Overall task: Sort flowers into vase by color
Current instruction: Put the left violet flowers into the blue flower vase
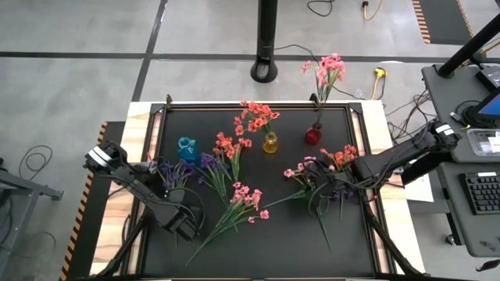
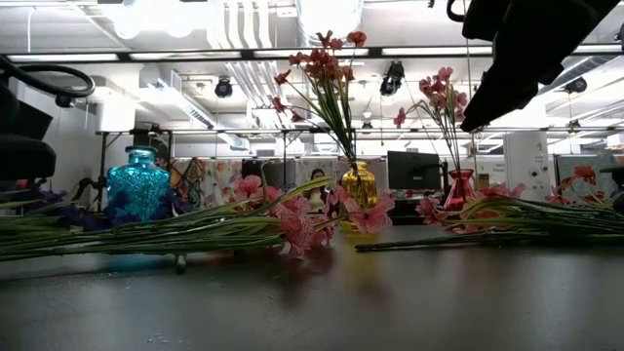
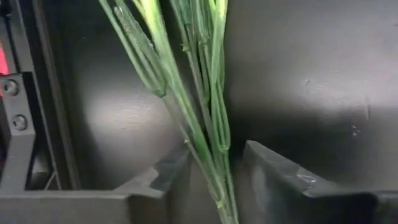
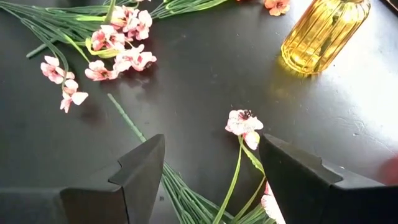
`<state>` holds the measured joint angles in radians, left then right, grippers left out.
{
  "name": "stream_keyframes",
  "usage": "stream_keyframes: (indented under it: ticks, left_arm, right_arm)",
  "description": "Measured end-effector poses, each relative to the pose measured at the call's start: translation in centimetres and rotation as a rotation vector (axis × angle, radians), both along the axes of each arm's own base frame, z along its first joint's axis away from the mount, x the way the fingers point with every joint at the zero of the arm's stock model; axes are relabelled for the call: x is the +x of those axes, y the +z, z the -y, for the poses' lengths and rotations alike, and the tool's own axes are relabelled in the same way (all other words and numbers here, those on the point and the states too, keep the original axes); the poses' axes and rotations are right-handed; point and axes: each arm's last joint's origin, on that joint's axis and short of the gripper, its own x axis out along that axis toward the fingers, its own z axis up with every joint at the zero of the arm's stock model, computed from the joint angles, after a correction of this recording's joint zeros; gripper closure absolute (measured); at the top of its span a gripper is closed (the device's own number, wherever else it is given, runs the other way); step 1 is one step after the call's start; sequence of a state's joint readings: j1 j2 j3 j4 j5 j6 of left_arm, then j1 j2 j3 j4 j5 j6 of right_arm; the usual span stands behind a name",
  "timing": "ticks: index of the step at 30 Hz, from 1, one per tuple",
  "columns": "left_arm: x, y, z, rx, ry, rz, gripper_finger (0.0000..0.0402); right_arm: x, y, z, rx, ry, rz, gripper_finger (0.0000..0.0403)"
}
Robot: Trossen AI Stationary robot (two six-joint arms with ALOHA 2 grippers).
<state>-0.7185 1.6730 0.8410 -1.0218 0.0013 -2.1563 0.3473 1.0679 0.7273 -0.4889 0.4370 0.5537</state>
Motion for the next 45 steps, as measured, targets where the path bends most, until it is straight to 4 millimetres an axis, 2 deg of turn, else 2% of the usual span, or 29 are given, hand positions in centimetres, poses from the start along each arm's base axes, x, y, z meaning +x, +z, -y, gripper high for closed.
stream_keyframes:
  ticks: [8, 16, 21, 25, 30, 33, 39, 42, 45]
  left_arm:
    - [0.4, 0.3, 0.3, -0.009, -0.026, 0.02, 0.039]
    - [0.4, 0.5, 0.4, -0.021, -0.047, 0.018, 0.0399]
    - [0.8, 1.7, 0.8, -0.054, -0.096, 0.029, 0.04]
    - [1.1, 3.8, 1.2, -0.028, -0.133, -0.017, 0.0401]
    - [1.4, 7.7, 1.8, 0.057, -0.178, -0.038, 0.0401]
    - [2.2, 10.4, 2.5, 0.124, -0.274, 0.077, 0.0401]
    - [4.0, 15.4, 3.8, 0.323, -0.502, 0.412, 0.0401]
    - [4.4, 17.0, 3.9, 0.389, -0.566, 0.485, 0.0401]
    - [4.5, 17.8, 3.8, 0.444, -0.62, 0.497, 0.0401]
  right_arm:
    - [0.0, 0.0, 0.0, -0.001, 0.001, 0.0, 0.0154]
    - [0.0, 0.0, 0.0, -0.001, 0.001, -0.001, 0.0153]
    - [-0.1, 0.0, -0.2, -0.001, 0.012, -0.001, 0.0153]
    - [-0.1, 0.0, -0.2, -0.001, 0.014, -0.001, 0.0156]
    - [-0.1, 0.0, -0.2, -0.001, 0.014, -0.001, 0.0153]
    - [-0.1, 0.0, -0.2, -0.001, 0.014, -0.001, 0.0152]
    - [-0.1, 0.0, -0.2, -0.001, 0.014, -0.001, 0.0157]
    - [-0.1, 0.0, -0.2, -0.001, 0.014, -0.001, 0.0158]
    - [-0.1, 0.0, -0.2, -0.001, 0.014, -0.001, 0.0156]
